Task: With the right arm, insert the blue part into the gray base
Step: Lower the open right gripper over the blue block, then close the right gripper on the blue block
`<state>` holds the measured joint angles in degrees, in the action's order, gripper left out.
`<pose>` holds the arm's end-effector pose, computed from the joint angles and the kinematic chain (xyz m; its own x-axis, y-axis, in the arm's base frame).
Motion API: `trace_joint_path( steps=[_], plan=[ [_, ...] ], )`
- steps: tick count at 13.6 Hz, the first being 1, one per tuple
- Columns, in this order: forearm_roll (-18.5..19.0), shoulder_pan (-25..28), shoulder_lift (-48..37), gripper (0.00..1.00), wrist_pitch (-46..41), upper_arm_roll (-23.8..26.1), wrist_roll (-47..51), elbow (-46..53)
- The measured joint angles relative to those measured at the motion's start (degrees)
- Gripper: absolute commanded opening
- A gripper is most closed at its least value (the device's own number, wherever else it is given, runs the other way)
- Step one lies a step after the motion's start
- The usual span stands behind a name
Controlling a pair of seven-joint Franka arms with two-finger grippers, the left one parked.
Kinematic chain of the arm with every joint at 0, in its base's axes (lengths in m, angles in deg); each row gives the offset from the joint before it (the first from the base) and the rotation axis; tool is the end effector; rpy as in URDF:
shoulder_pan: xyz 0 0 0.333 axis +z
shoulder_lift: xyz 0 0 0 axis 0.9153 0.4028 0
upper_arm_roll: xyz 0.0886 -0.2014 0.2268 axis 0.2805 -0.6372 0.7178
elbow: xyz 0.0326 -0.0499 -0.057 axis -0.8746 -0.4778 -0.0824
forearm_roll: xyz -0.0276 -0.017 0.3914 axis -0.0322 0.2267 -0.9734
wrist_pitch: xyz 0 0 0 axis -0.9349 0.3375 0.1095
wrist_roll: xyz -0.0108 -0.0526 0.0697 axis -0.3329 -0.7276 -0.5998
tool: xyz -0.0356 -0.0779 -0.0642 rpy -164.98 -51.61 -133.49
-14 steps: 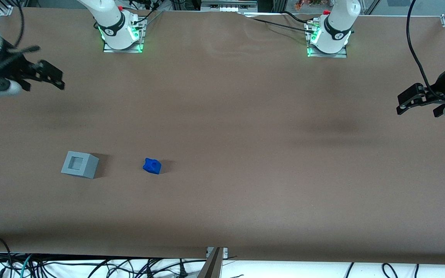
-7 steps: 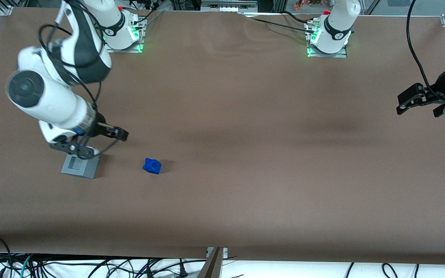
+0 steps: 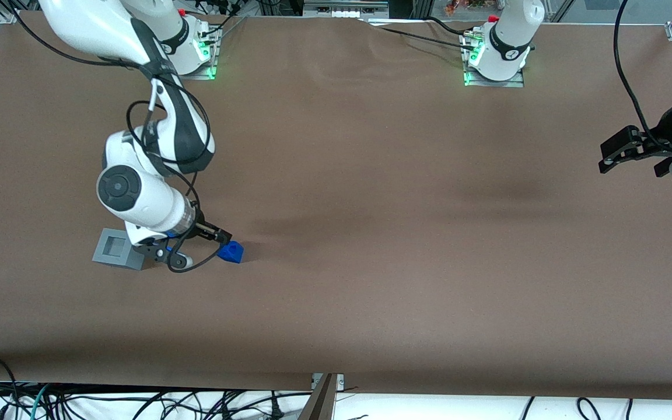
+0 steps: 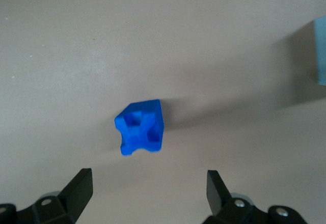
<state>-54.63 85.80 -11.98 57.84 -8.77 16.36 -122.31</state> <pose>0.6579 0.2158 0.3097 0.9354 -0.3514 -0.0397 -0.3528 -0.9349 -0.0386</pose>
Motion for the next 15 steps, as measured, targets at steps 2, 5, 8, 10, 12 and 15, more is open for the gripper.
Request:
trace_joint_path(
  steps=[2, 5, 8, 10, 12, 15],
  plan=[
    [-0.01, 0.2, 2.02, 0.99, 3.0, 0.0, 0.48, 0.02],
    [-0.02, 0.98, 3.9, 0.99, 5.63, 0.01, 0.65, 0.1],
    [-0.02, 1.9, 5.0, 0.99, 7.39, 0.0, 0.82, 0.2],
    [0.03, 2.34, 6.22, 0.99, 9.44, 0.0, 0.82, 0.23],
    [0.51, 2.41, 7.44, 0.99, 11.12, -0.08, 0.82, 0.27],
    [1.01, 2.32, 8.08, 0.93, 11.8, -0.65, 0.75, 0.39]
  ],
)
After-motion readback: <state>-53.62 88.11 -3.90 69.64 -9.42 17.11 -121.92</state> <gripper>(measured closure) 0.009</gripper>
